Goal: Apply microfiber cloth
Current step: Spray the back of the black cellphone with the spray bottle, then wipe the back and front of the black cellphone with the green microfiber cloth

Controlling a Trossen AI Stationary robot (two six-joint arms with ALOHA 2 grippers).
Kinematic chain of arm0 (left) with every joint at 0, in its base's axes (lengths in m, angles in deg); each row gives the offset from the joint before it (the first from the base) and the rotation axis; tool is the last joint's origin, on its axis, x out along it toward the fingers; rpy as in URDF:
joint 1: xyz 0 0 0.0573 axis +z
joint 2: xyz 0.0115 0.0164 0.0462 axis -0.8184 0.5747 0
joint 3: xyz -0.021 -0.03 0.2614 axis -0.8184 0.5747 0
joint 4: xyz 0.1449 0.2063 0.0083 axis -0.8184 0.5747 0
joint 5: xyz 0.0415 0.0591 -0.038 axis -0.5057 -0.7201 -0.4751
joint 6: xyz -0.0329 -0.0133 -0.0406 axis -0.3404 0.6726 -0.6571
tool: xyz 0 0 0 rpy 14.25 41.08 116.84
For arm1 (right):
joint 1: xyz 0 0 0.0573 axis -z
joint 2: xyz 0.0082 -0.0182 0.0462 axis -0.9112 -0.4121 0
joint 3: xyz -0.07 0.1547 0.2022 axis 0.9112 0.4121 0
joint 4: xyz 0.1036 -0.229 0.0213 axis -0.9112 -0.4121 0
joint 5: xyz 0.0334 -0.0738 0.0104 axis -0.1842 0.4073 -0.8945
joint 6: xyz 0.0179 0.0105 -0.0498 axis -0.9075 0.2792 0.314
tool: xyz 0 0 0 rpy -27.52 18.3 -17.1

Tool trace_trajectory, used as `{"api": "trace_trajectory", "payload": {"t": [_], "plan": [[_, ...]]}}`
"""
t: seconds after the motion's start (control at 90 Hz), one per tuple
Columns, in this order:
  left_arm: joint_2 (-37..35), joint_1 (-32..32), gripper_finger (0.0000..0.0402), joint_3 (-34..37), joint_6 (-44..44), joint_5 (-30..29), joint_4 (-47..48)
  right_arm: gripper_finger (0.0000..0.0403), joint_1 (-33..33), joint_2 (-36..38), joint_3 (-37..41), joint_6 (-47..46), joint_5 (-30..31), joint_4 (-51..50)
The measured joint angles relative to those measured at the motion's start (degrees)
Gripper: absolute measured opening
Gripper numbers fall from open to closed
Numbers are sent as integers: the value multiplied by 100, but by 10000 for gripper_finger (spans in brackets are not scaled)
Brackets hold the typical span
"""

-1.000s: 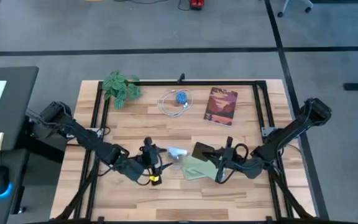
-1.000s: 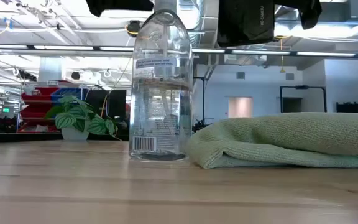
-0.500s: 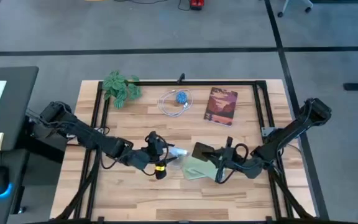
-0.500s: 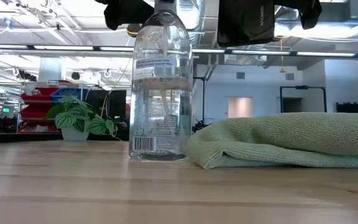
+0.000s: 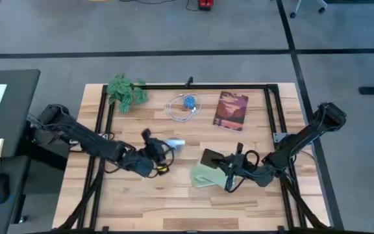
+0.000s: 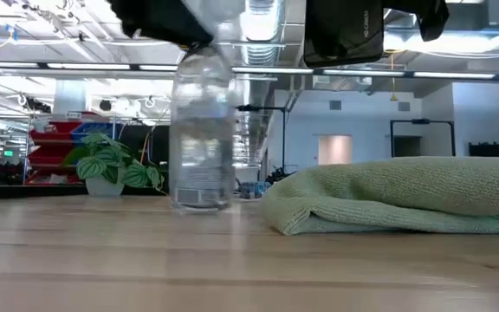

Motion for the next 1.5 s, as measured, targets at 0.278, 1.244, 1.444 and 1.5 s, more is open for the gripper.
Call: {"api": "trace_trajectory", "payload": {"t": [0.278,1.244,1.444,1.5], "plan": [[-872,4,1,15,-2857,-343,3435,21,0,0,0,11,0,-1],[1085,-458,139,619,342,1905,-2946,20,-4,-6,4,-774,-161,-587],[2968,-405,154,105,1803,1891,-4941,20,-69,52,13,-1690,-148,-1484],[3306,-332,160,-151,2027,1889,-5105,20,-104,121,13,-1740,-111,-1459]]}}
